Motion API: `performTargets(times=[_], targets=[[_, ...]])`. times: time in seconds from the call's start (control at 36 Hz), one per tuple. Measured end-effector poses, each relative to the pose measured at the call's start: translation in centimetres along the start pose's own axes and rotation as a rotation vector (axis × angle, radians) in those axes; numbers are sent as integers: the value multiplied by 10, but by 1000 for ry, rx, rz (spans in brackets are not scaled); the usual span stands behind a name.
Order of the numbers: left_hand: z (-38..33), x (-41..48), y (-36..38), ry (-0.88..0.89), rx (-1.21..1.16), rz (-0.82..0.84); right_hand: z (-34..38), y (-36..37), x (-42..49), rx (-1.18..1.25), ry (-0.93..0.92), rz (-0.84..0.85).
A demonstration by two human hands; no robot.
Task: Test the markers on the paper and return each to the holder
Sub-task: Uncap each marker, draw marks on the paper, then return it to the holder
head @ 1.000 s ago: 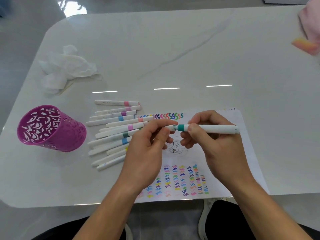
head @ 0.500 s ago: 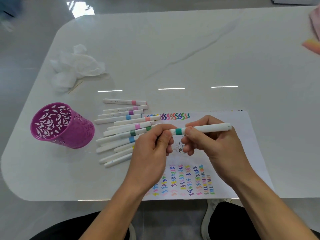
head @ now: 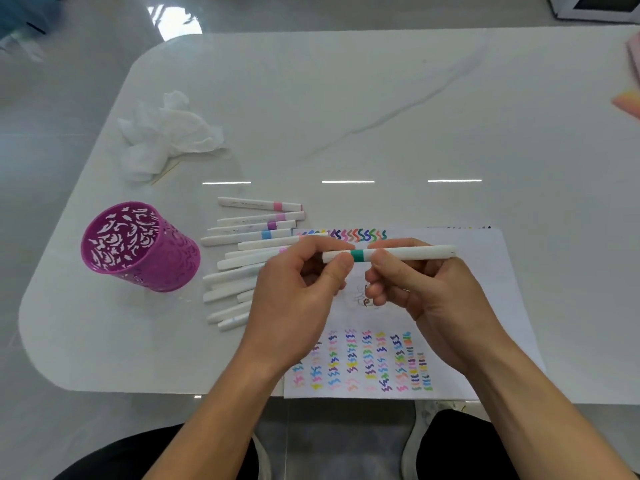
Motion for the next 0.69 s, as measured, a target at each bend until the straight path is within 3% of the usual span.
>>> performTargets(times=[0.31, 0.69], targets=[[-10, -3, -49, 121, -75, -320, -12, -1, 6, -110, -1, -196], [-32, -24, -90, 583, 415, -726, -34, -5, 14, -382, -8, -295]])
Point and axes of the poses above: each hand's wrist, its own x-axis towards the middle knuckle, its own y-axis out of the palm, z = x × y, the point moved 4 cm from there along x, towards the middle knuckle
